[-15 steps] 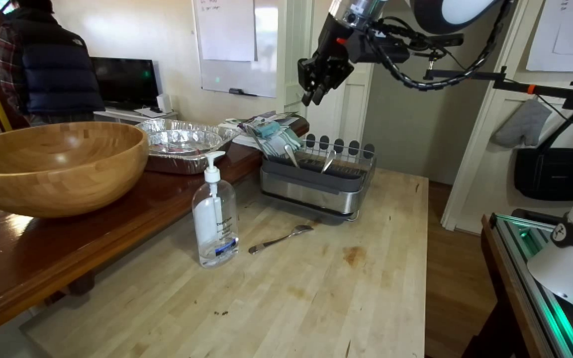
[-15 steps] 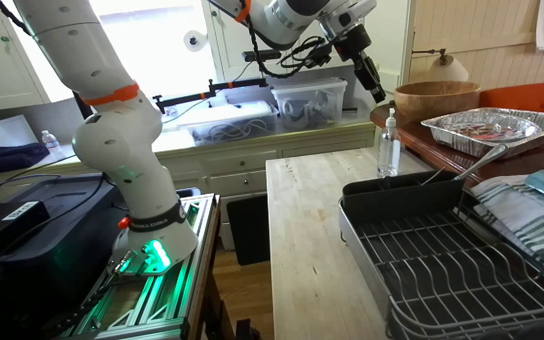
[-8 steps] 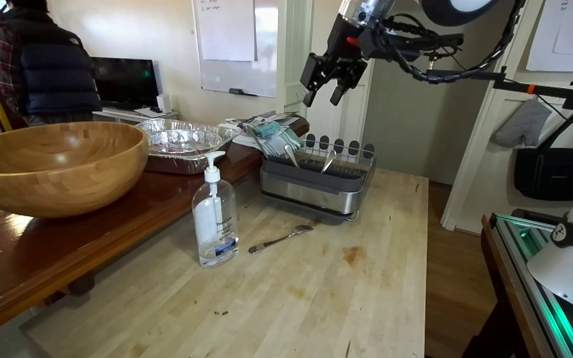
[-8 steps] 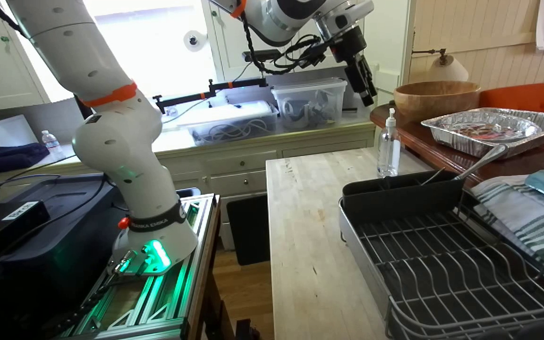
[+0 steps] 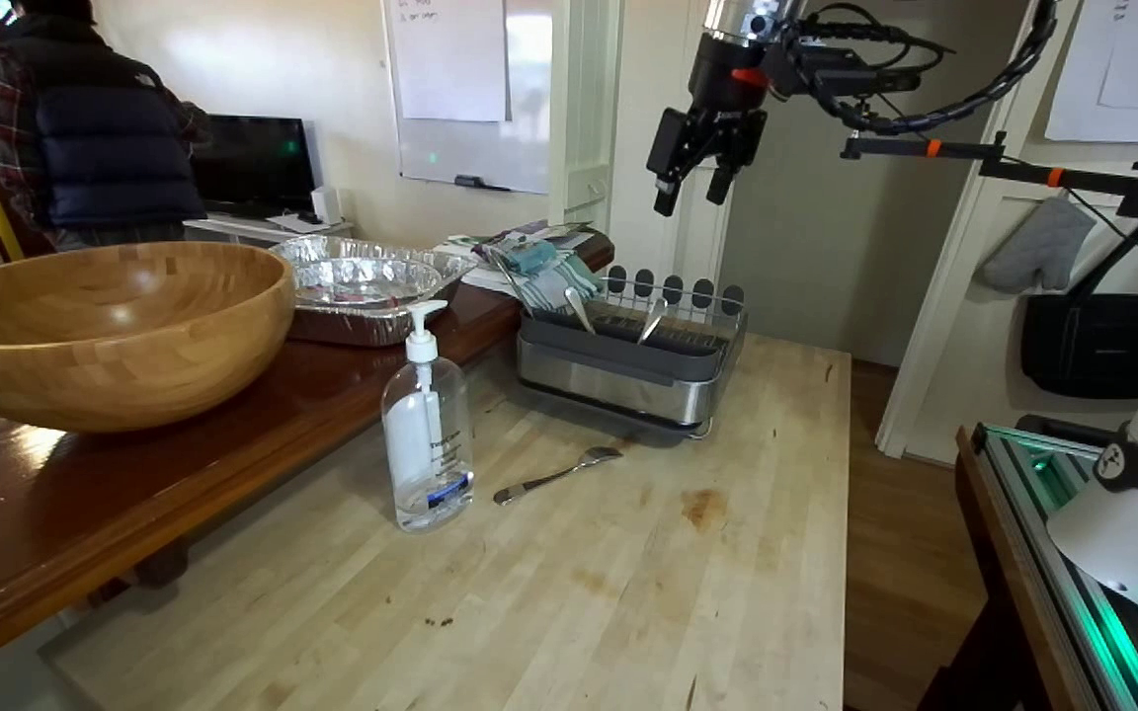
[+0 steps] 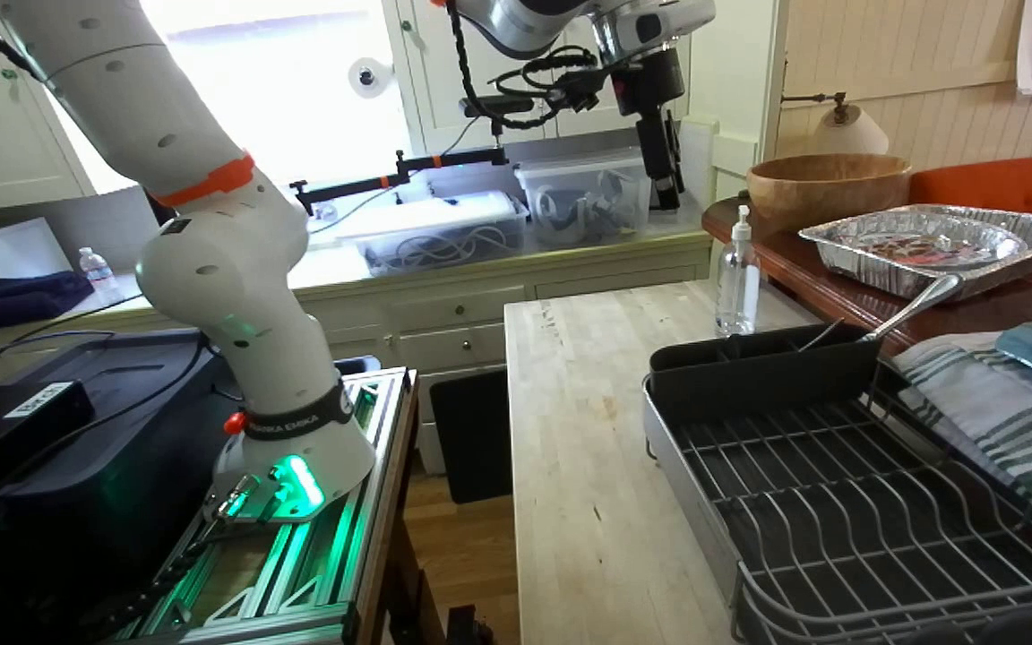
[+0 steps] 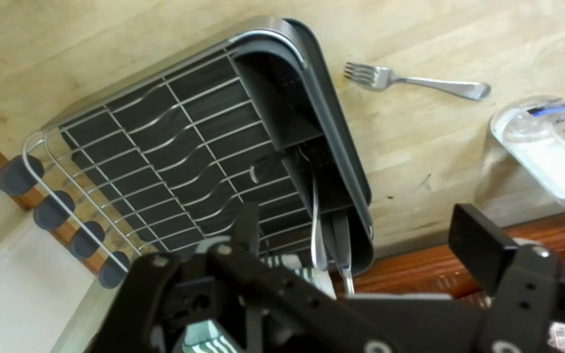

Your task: Put the fork on the table

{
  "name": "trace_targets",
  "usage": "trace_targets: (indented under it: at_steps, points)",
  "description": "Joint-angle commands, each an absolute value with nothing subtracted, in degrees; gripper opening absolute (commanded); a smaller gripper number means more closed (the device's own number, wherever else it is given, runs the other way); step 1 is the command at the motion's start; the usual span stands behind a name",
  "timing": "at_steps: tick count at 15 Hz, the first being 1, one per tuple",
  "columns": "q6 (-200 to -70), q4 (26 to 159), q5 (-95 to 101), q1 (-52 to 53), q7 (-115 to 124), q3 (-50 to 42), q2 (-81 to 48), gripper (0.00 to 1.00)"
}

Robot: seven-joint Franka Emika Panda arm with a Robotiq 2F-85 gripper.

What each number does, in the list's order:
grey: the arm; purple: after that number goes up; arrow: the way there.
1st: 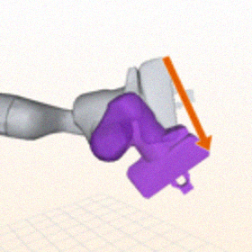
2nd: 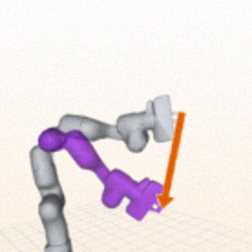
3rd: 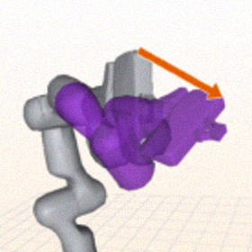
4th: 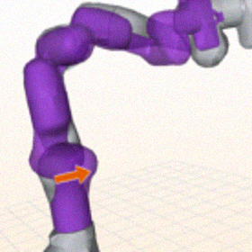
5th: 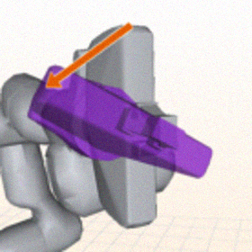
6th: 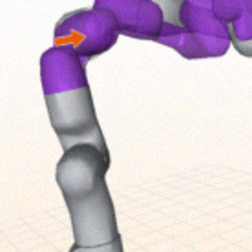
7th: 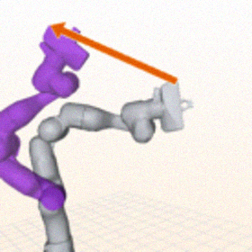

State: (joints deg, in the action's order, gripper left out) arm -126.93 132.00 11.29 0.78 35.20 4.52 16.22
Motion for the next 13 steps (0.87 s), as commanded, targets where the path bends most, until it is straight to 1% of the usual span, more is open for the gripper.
trace_targets:
  at_steps: [1, 5, 13]
  points:
    - [-119.48, 132.09, 11.37, -0.87, 30.74, 4.73, 18.51, 1.0]
    - [-115.34, 132.32, 11.52, -1.59, 27.46, 4.75, 19.6, 1.0]
    - [-116.73, 131.94, 11.2, -1.84, 27.55, 5.0, 18.99, 1.0]
